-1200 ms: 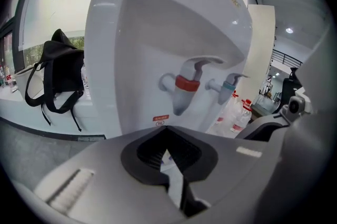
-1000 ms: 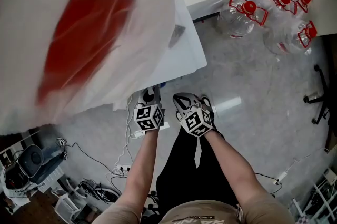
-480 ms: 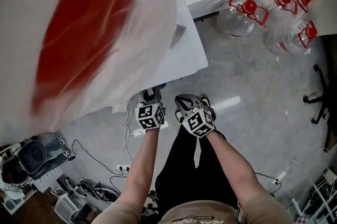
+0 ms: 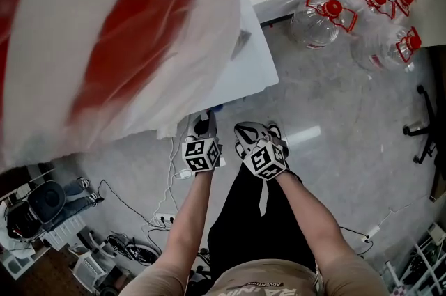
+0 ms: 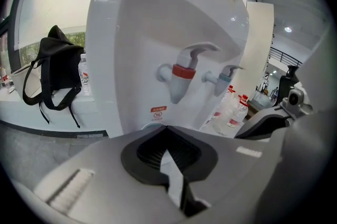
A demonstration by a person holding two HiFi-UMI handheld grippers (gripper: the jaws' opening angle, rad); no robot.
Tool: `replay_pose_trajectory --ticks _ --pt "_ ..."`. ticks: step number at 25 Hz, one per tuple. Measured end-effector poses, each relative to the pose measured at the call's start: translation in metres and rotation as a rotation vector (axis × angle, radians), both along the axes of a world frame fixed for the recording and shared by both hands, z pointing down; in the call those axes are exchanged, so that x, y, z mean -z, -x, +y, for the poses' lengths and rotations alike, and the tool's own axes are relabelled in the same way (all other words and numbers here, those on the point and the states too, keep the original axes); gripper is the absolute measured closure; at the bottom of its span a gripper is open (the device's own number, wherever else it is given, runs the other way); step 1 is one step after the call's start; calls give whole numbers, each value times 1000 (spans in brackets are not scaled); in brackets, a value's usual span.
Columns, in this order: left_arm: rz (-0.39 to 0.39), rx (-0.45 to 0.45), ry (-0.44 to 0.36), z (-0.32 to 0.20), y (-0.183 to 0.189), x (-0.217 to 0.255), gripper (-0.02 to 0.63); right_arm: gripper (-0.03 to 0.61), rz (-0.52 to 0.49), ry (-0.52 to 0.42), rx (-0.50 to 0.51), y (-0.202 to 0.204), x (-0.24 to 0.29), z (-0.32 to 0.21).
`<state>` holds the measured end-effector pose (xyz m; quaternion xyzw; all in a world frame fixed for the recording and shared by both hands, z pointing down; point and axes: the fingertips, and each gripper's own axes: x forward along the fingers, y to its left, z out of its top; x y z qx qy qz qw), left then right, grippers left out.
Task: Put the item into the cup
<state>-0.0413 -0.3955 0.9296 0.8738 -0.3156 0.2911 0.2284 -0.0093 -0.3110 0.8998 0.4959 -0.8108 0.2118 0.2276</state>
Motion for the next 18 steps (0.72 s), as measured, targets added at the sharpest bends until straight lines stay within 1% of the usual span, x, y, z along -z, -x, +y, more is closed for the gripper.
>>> replay_pose_trajectory --ticks 3,6,8,14,18 --pt "-3 -26 21 15 4 6 606 566 5 -22 -3 -2 20 -1" --pt "-23 -64 26 29 13 20 606 566 12 -12 -33 -3 42 1" --pt "-15 -61 28 36 17 33 606 566 6 -20 -38 -4 61 2" --pt "19 -73 32 60 19 92 606 568 33 -47 4 -8 116 11" --pt "45 -77 5 72 29 144 606 568 30 -35 -11 -9 146 20"
